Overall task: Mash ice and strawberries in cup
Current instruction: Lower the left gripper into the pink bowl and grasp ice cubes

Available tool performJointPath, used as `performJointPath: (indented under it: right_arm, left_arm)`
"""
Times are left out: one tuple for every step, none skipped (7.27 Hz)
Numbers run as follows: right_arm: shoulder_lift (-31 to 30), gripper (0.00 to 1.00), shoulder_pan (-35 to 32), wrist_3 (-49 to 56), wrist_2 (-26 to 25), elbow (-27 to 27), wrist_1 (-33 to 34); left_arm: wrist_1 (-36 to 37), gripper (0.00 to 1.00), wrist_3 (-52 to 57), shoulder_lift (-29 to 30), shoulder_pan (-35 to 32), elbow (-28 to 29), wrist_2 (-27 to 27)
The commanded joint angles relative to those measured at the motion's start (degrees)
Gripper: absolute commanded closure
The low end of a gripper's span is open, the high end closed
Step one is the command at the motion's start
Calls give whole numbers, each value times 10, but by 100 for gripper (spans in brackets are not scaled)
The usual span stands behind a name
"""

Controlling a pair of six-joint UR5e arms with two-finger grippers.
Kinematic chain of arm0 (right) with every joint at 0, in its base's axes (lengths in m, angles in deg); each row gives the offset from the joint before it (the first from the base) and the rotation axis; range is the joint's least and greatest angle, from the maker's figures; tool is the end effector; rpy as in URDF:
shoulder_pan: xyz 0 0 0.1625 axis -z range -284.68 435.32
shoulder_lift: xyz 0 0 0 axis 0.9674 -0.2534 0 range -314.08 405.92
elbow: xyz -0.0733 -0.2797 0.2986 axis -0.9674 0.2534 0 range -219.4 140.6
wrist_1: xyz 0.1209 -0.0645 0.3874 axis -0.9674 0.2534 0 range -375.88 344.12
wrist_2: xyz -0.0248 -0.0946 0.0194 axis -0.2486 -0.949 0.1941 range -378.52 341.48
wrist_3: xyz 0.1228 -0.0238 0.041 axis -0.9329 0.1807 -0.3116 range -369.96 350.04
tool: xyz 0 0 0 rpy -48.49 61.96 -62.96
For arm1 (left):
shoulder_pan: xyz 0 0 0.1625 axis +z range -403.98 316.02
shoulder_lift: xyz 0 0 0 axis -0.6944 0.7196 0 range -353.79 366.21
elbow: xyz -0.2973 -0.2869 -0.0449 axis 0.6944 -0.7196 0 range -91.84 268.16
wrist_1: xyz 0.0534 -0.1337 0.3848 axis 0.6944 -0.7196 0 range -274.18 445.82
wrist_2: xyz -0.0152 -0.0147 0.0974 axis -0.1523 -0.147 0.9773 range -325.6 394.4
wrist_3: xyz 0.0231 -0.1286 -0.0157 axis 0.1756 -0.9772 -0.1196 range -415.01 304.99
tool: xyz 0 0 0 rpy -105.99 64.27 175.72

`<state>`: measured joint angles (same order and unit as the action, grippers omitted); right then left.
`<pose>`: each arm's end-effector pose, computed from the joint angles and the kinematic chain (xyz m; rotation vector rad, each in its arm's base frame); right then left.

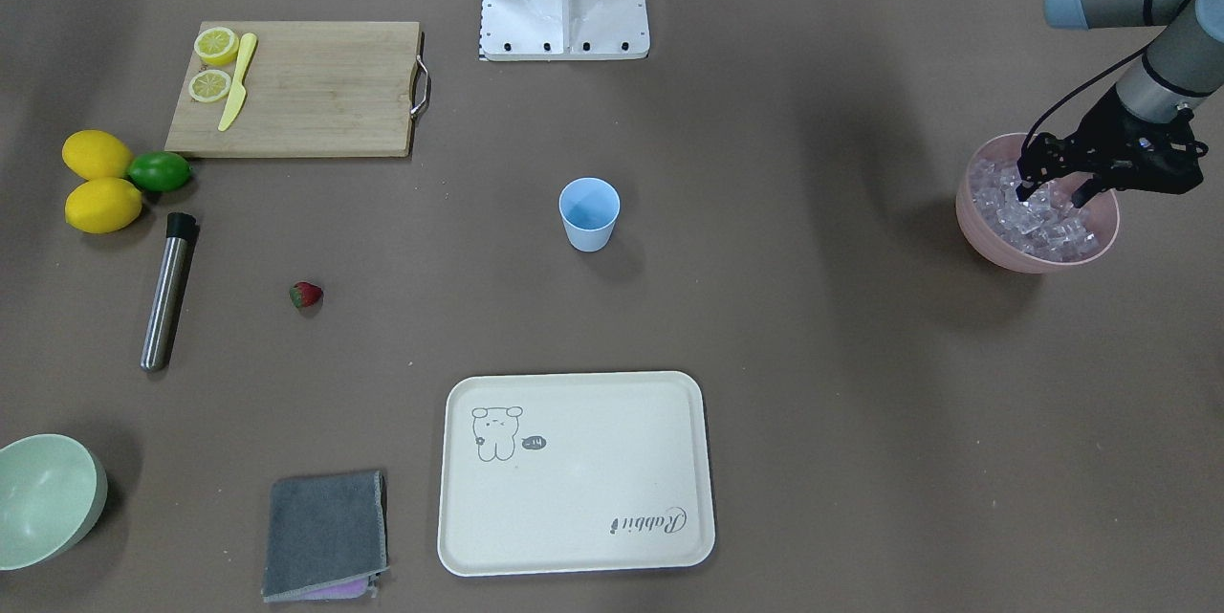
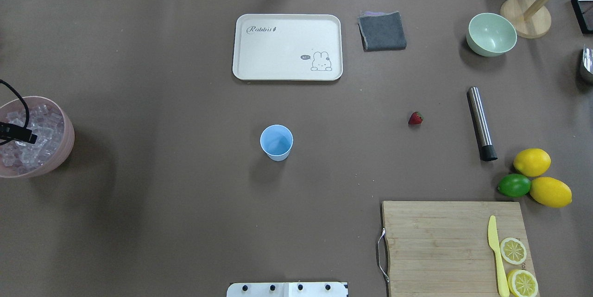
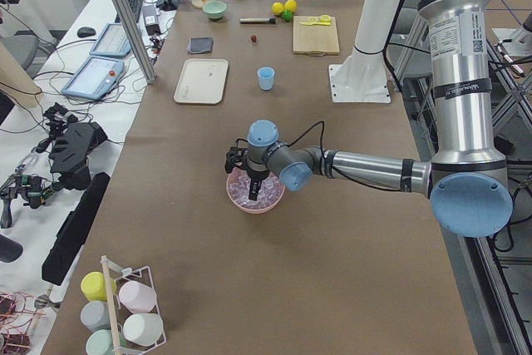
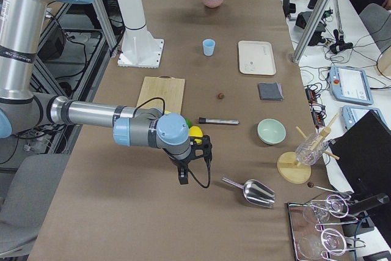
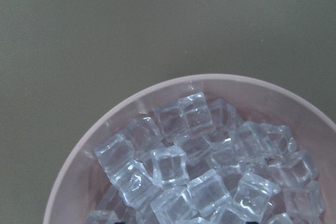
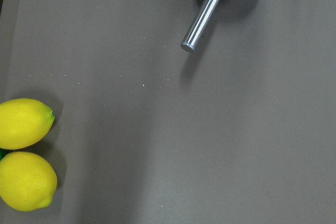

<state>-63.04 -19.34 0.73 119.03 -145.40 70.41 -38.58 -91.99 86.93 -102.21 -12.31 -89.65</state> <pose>0.0648 -0.3499 0.6632 0.1232 -0.8212 -0.1046 0.1947 -0.4277 0.5952 0.1726 0.8138 0.0990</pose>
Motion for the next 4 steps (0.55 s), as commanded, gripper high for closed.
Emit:
performJointPath:
  right_arm:
    - [1,0,0,0,0,0,0]
    - [1,0,0,0,0,0,0]
    - [1,0,0,0,0,0,0]
    - [1,0,0,0,0,0,0]
  left_arm:
    - [-1,31,1,1,8,2,0]
    - [-1,44,0,1,9,3,0]
    - [0,80,0,1,9,3,0]
    - [0,100,1,4,9,3,-1]
